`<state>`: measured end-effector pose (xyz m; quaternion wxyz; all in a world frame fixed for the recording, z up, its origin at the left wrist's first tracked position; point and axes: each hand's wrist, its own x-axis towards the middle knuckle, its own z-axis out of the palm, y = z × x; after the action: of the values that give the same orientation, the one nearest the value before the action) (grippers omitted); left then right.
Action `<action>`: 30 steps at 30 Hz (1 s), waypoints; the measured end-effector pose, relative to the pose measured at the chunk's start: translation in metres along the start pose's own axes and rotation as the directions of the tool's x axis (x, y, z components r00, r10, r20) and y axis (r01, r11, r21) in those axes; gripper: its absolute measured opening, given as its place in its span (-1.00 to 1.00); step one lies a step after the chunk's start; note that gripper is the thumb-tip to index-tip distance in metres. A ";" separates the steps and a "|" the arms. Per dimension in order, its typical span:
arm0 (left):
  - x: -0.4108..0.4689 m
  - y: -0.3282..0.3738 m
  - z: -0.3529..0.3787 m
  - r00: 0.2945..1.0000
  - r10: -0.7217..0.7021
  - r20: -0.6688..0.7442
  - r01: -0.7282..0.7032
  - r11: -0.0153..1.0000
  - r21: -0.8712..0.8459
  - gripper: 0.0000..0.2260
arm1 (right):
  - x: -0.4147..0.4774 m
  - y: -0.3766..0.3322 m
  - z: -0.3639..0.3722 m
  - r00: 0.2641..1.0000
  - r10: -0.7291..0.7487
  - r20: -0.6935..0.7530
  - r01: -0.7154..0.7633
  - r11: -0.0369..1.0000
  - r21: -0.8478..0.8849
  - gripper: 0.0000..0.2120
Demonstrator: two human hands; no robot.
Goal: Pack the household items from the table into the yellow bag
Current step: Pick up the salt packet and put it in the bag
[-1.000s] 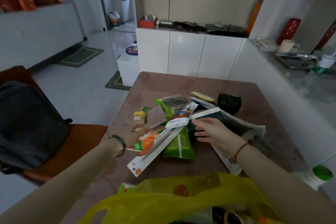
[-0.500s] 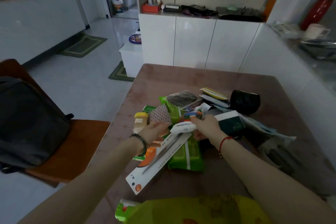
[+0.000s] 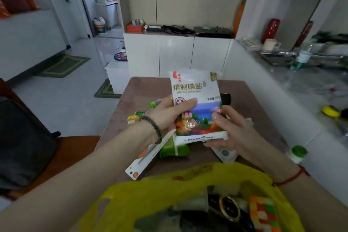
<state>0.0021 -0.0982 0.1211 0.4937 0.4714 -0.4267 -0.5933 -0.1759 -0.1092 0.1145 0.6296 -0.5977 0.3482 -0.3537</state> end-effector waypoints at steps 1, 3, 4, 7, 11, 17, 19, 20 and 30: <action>-0.011 0.002 0.012 0.997 0.058 0.041 -0.061 0.996 0.061 -0.69 | -0.010 -0.003 0.002 0.999 -0.045 -0.008 0.045 0.998 -0.042 -0.75; -0.030 0.000 0.029 0.974 0.173 0.147 -0.208 0.939 0.275 -0.74 | -0.032 -0.003 0.004 0.986 -0.162 -0.025 0.155 0.971 -0.183 -0.68; -0.041 -0.003 0.034 0.955 0.206 0.211 -0.273 0.889 0.367 -0.76 | -0.044 -0.001 0.005 0.978 -0.204 -0.042 0.190 0.956 -0.224 -0.67; -0.069 -0.017 0.027 0.916 0.115 0.383 -0.348 0.703 0.621 -0.65 | -0.079 0.011 -0.007 0.974 -0.222 -0.037 0.199 0.927 -0.320 -0.67; -0.087 -0.051 -0.005 0.925 -0.334 0.184 -0.204 -0.025 0.979 -0.31 | -0.117 0.037 -0.025 0.992 0.098 0.080 -0.058 0.916 -0.396 -0.53; -0.090 -0.050 -0.015 0.997 -0.023 0.079 -0.072 0.204 0.976 -0.76 | -0.128 0.090 0.005 0.778 0.604 0.173 -0.452 0.730 -0.513 -0.75; -0.089 -0.047 -0.017 0.995 0.020 0.102 -0.103 0.340 0.935 -0.79 | -0.127 0.115 0.025 0.723 0.678 0.136 -0.601 0.713 -0.361 -0.82; -0.090 -0.048 -0.018 0.991 0.019 0.135 -0.132 0.372 0.919 -0.82 | -0.125 0.124 0.037 0.711 0.696 0.102 -0.649 0.705 -0.284 -0.85; -0.081 -0.054 -0.027 0.938 -0.155 0.311 -0.185 0.536 0.824 -0.95 | -0.091 0.171 0.075 0.663 0.748 -0.010 -0.735 0.653 0.182 -0.77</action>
<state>0.0246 -0.0107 0.0745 0.1267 0.5340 -0.7432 -0.3826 -0.1521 0.0135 -0.0517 0.7501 -0.3346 0.5581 -0.1178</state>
